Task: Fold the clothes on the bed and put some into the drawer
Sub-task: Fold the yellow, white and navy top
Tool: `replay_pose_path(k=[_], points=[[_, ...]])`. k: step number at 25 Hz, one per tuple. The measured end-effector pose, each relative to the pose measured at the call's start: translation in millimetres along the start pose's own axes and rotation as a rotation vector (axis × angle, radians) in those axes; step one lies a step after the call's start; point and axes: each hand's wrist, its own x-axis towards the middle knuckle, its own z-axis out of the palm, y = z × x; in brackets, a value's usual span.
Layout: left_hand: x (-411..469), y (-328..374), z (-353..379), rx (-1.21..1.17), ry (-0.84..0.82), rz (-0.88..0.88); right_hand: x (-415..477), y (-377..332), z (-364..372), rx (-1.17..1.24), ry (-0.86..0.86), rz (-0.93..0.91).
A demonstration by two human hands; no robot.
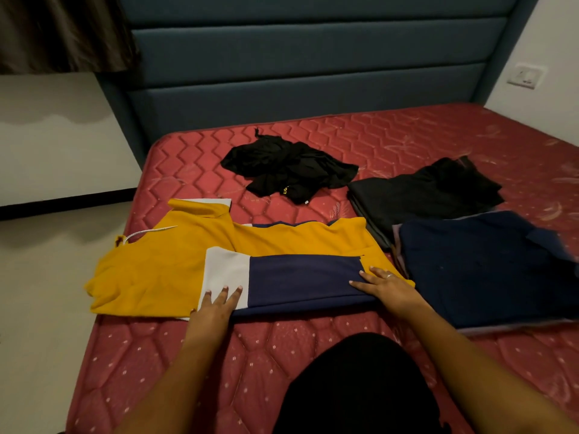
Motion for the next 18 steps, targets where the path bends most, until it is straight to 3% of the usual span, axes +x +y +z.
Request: replay_pose_path(k=[5,7,9,11,12,15,18], points=[[-54,20,6,-0.018,-0.029,0.009,-21,-2,-7,0.032,-0.185,0.013],[-71,17,6,-0.075,-0.020,0.026,-25,-15,-29,0.095,-0.317,0.106],[-87,-3,4,-0.294,0.086,-0.022,-15,-36,-50,0.147,-0.258,0.167],[-98,-38,-2,-0.619,0.268,-0.191,-1,-66,-79,0.159,-0.283,0.278],[-101,-60,-2,-0.750,0.330,-0.296,9,-92,-93,0.170,-0.238,0.245],[-107,-123,7,-0.938,0.300,-0.567,44,-188,-108,0.228,-0.231,-0.167],[-101,-151,14,-0.948,0.278,-0.646,54,-277,-95,0.180,-0.028,-0.373]])
